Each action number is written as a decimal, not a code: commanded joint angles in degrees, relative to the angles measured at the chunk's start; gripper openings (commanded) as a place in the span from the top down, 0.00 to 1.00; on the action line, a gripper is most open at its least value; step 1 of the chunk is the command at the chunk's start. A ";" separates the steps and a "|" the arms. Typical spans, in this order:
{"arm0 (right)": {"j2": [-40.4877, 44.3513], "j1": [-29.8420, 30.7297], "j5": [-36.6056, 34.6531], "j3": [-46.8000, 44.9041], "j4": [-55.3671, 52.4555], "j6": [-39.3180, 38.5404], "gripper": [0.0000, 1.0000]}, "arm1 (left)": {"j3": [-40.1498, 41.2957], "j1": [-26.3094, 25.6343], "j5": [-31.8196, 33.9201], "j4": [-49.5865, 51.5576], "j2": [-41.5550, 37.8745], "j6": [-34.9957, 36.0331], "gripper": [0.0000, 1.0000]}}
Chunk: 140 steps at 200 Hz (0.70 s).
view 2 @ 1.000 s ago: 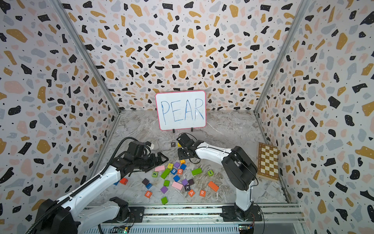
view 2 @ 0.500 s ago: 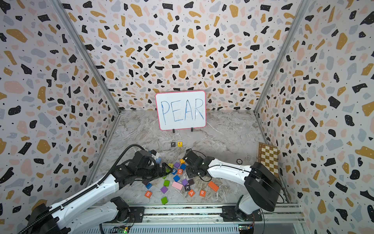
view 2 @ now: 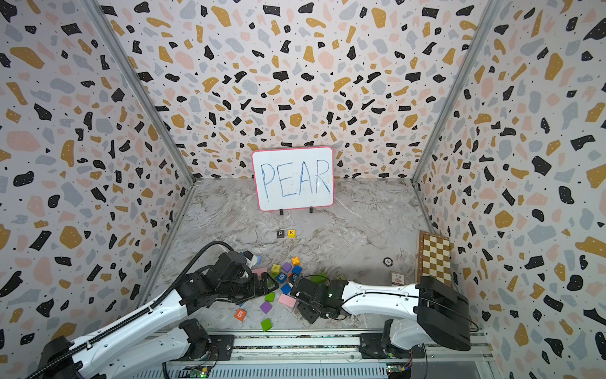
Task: Spell the uppercase word “pear” with letter blocks
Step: Pick up the letter block from the center of the board.
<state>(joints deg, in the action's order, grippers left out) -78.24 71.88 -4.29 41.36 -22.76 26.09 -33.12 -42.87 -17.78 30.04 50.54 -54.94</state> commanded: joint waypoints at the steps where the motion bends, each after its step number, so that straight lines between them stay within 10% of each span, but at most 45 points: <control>1: 2.36 0.47 -0.13 -1.08 -2.50 0.42 0.49 | 0.36 -0.36 0.33 1.51 -0.60 -0.26 0.00; 140: -0.66 1.09 0.66 -2.77 -0.10 0.64 0.44 | 1.32 -0.32 0.58 0.68 0.33 -0.04 0.00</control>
<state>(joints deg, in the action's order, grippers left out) -77.97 72.77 -3.05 39.13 -23.14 26.74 -32.18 -42.89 -17.45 31.35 50.52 -54.94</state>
